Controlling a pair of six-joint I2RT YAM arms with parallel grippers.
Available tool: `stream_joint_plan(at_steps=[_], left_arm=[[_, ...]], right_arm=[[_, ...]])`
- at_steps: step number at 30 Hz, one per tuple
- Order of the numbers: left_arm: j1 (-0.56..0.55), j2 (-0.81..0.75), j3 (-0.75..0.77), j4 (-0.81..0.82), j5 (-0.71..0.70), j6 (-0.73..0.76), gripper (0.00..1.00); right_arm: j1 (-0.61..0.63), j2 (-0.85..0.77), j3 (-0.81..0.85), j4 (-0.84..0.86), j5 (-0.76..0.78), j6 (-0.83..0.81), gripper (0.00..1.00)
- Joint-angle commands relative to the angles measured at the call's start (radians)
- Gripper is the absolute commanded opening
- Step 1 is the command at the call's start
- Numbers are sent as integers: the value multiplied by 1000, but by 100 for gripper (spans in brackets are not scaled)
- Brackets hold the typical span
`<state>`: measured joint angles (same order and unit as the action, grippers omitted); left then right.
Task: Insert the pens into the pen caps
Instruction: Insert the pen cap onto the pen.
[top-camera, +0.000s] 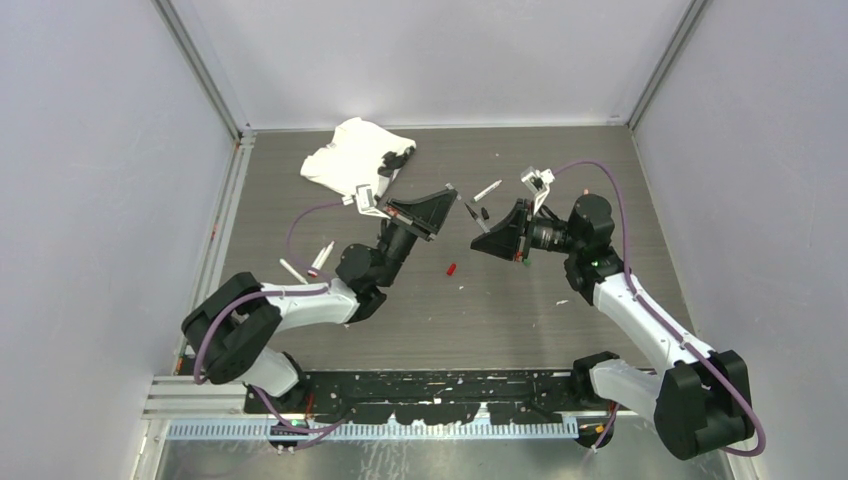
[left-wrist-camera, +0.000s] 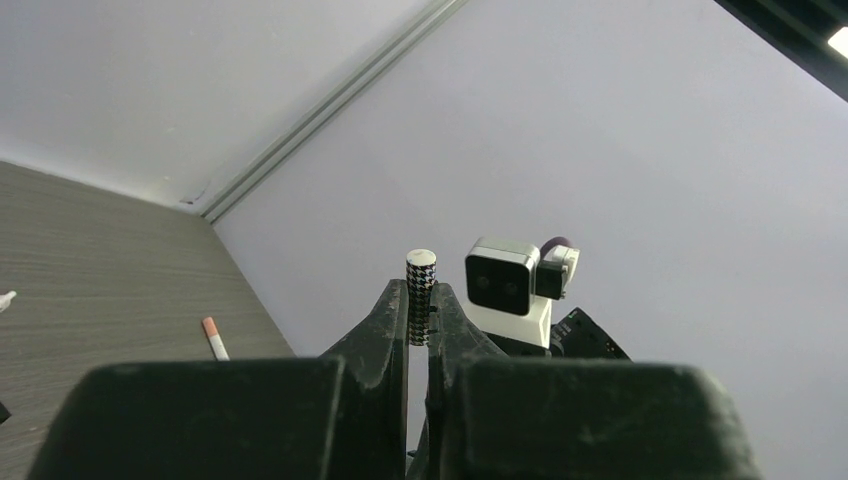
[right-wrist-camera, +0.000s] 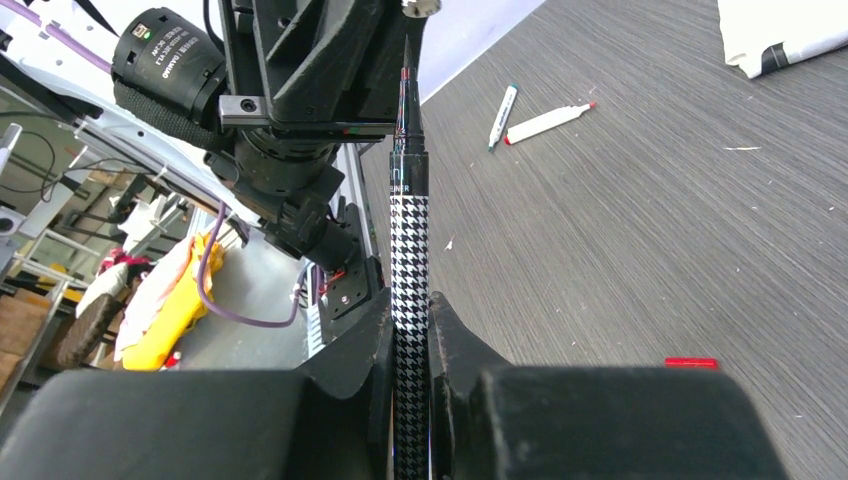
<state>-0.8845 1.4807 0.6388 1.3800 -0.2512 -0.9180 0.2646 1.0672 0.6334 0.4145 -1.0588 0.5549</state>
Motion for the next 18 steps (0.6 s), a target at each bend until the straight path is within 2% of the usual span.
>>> stream_joint_plan(at_steps=[1, 18], left_arm=[[-7, 17, 30, 51, -8, -14, 1], [-7, 14, 20, 51, -26, -45, 1]], right_arm=[[8, 0, -4, 72, -1, 15, 1], [8, 0, -9, 65, 6, -3, 1]])
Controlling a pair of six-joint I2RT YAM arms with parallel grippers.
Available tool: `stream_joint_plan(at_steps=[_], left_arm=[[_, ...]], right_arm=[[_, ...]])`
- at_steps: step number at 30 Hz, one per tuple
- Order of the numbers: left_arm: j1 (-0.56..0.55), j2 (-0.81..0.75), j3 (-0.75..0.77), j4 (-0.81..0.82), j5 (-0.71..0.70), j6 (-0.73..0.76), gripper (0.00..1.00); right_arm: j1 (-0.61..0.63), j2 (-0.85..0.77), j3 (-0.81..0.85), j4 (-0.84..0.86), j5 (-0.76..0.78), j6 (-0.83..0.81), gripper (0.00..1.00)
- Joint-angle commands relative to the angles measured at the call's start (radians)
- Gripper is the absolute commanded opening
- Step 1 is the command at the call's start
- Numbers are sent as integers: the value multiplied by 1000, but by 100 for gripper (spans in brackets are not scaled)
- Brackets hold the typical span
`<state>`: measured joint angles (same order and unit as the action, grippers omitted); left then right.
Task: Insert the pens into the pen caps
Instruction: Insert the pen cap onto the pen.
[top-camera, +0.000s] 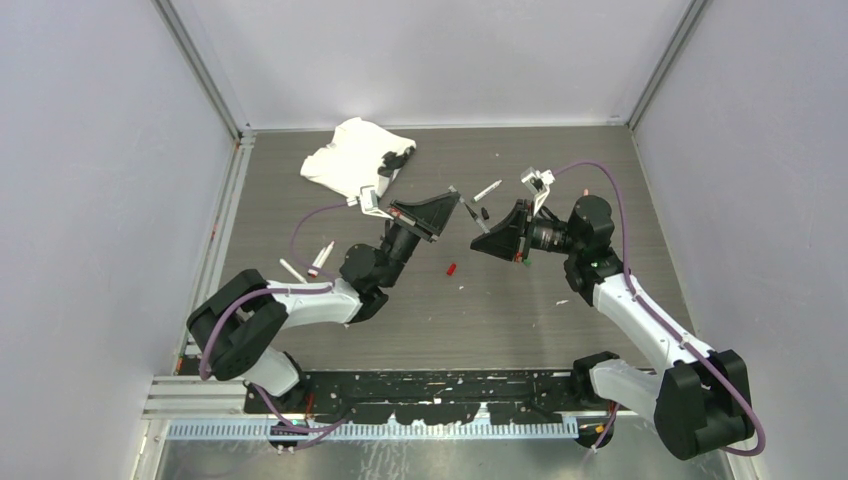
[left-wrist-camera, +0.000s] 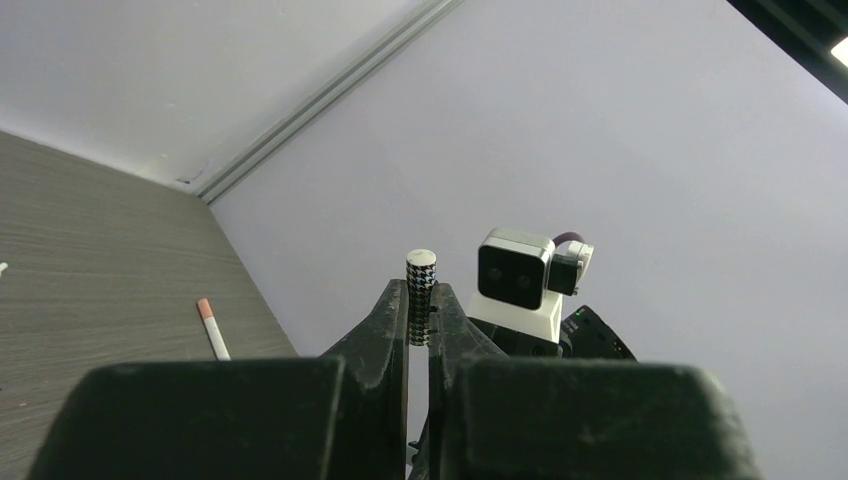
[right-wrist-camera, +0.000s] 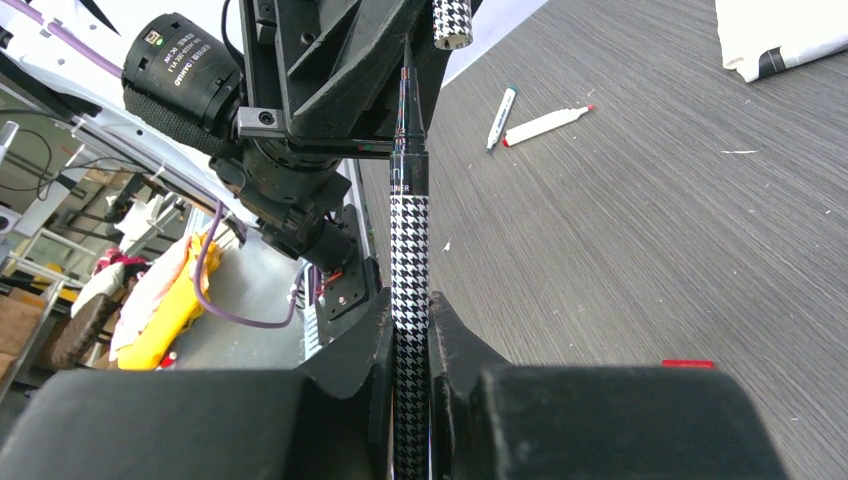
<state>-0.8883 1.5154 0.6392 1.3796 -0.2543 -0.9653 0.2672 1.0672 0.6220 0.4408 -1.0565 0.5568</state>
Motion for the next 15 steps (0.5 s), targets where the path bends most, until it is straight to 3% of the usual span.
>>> stream_joint_plan(at_steps=[1, 15], left_arm=[[-3, -21, 22, 52, -21, 0, 1], [-3, -27, 31, 52, -7, -22, 1]], right_arm=[[4, 0, 4, 38, 4, -7, 1], [6, 2, 16, -33, 27, -57, 1]])
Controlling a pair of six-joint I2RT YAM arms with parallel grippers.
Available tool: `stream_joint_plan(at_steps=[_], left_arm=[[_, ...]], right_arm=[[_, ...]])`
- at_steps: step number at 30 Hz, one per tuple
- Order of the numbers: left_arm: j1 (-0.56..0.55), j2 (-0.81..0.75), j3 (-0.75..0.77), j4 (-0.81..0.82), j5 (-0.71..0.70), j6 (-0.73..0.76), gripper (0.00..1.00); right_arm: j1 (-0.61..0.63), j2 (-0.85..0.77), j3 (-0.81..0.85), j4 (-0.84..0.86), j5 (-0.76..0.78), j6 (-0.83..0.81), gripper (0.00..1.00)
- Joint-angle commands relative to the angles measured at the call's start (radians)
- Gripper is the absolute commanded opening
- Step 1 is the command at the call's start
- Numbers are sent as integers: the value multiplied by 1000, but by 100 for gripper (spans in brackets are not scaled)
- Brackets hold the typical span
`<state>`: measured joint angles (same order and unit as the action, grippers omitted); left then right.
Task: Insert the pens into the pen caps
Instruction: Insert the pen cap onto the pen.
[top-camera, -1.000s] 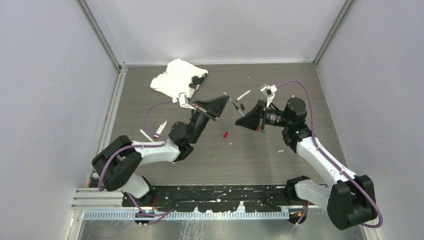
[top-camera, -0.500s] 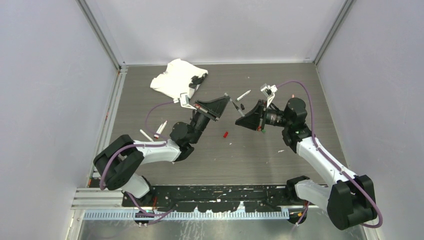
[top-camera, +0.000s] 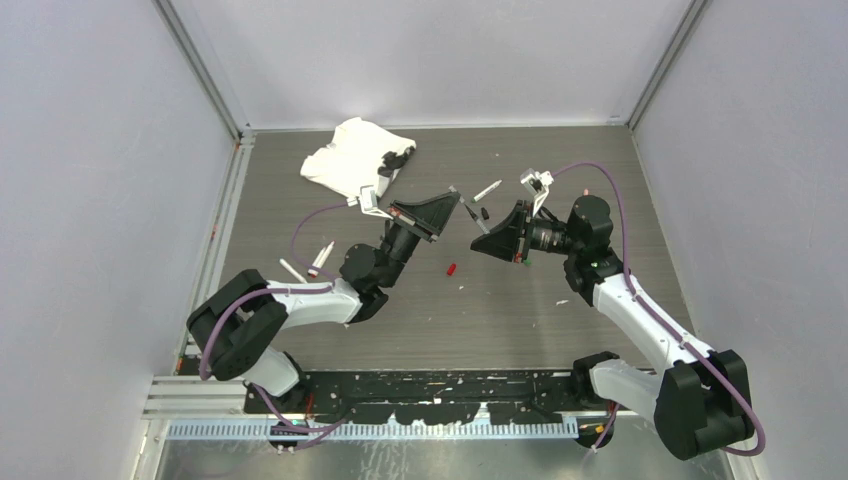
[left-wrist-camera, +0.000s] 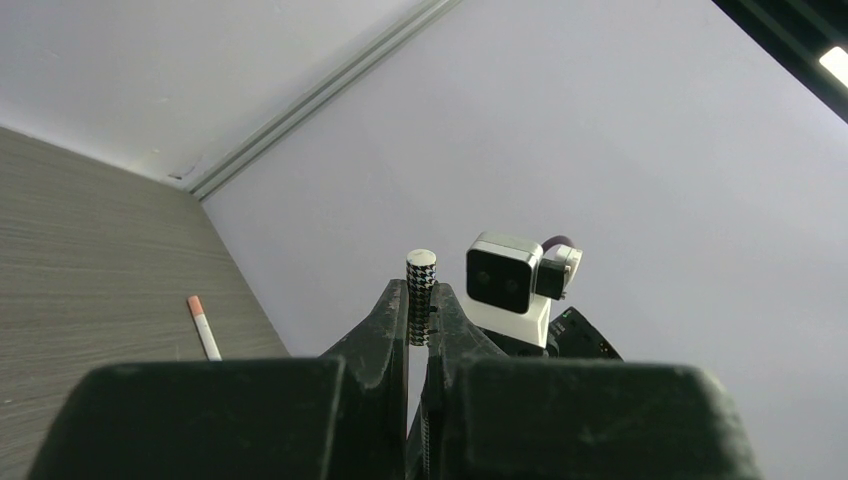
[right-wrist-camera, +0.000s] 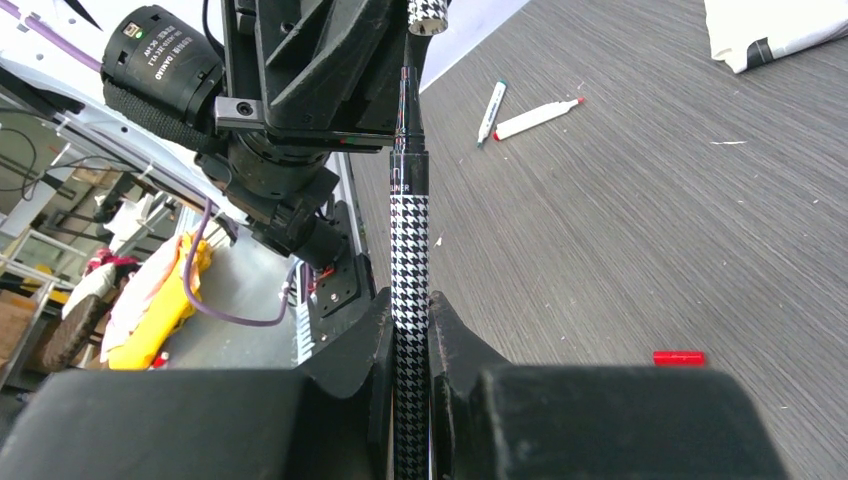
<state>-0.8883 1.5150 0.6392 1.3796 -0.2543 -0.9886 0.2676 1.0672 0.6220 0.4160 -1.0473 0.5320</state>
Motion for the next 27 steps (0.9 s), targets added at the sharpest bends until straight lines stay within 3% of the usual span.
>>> stream_joint_plan(at_steps=[1, 27], left_arm=[[-3, -26, 31, 52, -4, -1, 1], [-4, 6, 28, 52, 19, -38, 1]], right_arm=[[5, 1, 16, -8, 18, -32, 1], [5, -3, 21, -8, 26, -30, 1]])
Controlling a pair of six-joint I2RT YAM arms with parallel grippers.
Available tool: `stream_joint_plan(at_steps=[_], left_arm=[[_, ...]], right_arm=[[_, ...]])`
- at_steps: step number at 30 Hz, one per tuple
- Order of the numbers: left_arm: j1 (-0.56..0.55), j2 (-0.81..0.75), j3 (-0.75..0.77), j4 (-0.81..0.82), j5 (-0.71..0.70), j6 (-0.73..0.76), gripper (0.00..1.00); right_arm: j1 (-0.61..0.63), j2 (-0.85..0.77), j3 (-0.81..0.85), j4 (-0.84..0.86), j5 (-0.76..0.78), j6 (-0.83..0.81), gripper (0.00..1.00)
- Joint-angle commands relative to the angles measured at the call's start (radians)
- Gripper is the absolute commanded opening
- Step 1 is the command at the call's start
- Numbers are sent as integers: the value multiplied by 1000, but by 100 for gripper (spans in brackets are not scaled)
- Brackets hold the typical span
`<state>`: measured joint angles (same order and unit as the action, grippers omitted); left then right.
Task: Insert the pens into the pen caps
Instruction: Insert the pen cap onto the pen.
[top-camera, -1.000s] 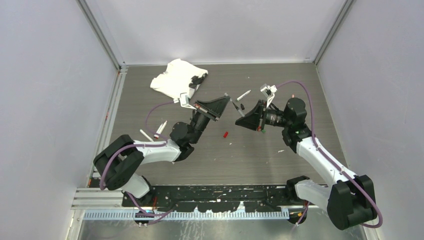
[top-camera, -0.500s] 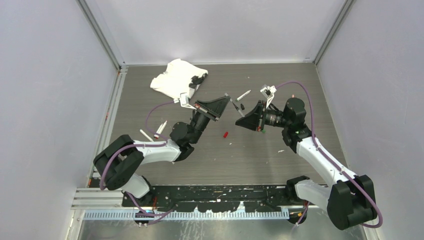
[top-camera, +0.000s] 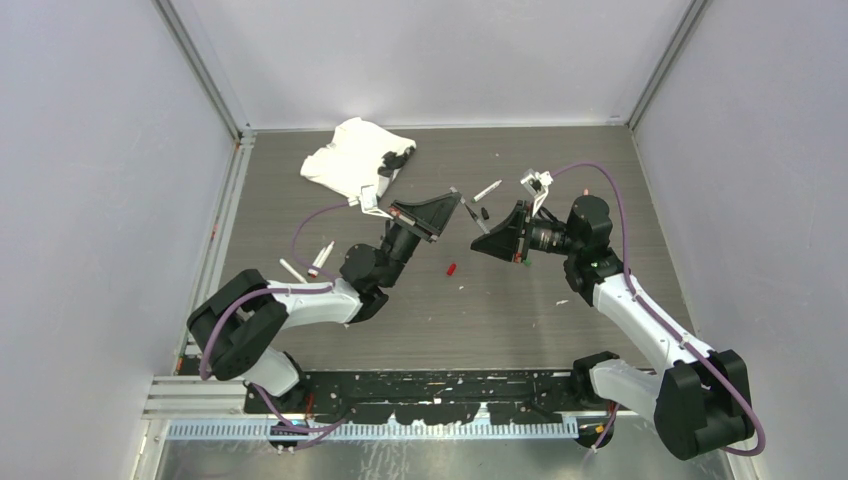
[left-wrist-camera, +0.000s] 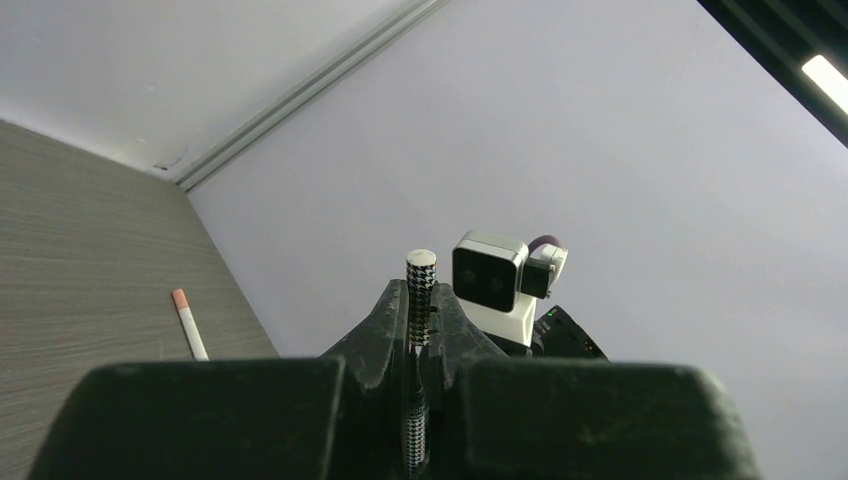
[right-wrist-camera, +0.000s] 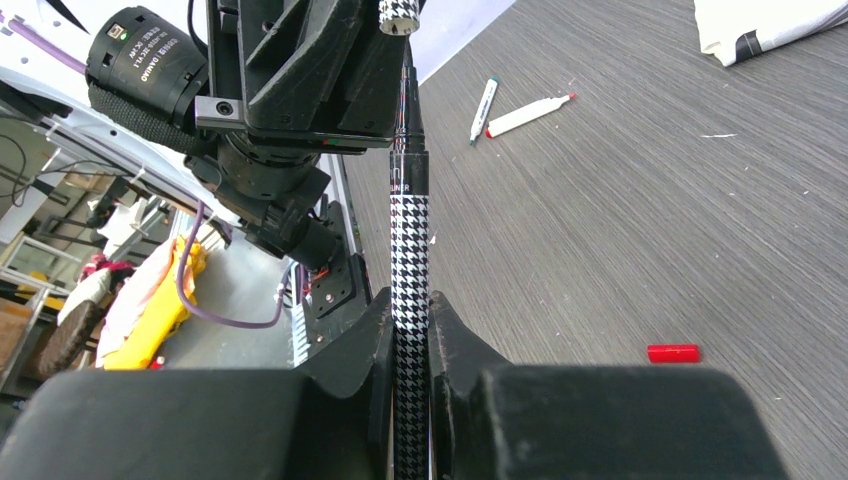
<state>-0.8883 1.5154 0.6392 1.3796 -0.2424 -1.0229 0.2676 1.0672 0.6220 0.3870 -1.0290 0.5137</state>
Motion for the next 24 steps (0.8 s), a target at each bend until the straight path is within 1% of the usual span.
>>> stream_joint_plan(at_steps=[1, 24], left_arm=[[-4, 6, 28, 52, 8, -5, 1], [-16, 29, 37, 52, 26, -25, 1]], right_arm=[[6, -3, 21, 22, 7, -13, 1], [6, -7, 19, 27, 25, -4, 1]])
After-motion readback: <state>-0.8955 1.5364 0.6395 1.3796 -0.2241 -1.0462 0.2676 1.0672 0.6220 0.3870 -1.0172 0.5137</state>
